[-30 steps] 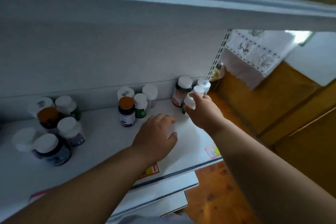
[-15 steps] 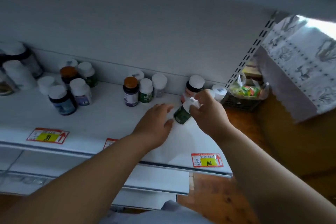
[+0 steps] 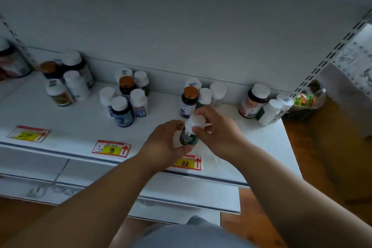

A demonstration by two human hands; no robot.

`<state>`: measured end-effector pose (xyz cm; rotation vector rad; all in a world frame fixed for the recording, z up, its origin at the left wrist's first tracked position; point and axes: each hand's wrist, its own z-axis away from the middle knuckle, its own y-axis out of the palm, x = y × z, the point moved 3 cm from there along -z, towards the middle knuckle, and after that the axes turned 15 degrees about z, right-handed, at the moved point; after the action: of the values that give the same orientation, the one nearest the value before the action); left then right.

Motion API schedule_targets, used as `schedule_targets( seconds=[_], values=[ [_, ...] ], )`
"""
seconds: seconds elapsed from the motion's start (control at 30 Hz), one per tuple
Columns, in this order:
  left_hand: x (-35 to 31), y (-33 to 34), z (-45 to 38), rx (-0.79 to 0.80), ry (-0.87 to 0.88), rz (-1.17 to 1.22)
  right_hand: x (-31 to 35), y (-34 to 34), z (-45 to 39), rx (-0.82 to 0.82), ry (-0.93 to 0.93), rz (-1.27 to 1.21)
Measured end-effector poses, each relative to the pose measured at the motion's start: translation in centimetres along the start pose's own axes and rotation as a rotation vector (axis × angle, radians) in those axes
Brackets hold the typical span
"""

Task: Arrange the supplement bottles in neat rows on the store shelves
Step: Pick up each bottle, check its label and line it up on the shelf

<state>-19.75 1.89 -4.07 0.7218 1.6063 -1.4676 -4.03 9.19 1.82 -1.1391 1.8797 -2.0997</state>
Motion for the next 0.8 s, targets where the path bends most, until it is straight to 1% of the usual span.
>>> schedule_targets(
  seconds=[0.07, 0.13, 0.2, 0.27, 0.4, 0.73, 0.8],
  values=[
    [1.5, -0.8, -0.1, -0.002, 0.063, -0.179, 1.6, 1.7, 0.2, 0.027, -0.032, 0.005],
    [2.4, -1.0, -0.1, 0.035, 0.178, -0.310, 2.7, 2.8, 0.4, 0.013, -0.040, 0.027],
    [2.9, -1.0, 0.2, 0.062, 0.275, -0.322, 3.2, 3.5, 0.5, -0.014, -0.022, 0.022],
    [3.1, -1.0, 0.6, 0.043, 0.319, -0.311, 3.6, 3.8, 0.8, -0.045, -0.007, 0.020],
    [3.3, -1.5, 1.1, -0.004, 0.293, -0.306, 4.6, 4.5, 0.8, -0.094, 0.013, 0.047],
    [3.5, -2.4, 1.7, 0.031, 0.254, -0.298, 5.5, 5.5, 1.2, -0.110, 0.029, 0.100],
    [3.1, -3.2, 2.4, -0.022, 0.262, -0.272, 5.2, 5.2, 1.7, -0.130, 0.044, 0.103]
  ],
)
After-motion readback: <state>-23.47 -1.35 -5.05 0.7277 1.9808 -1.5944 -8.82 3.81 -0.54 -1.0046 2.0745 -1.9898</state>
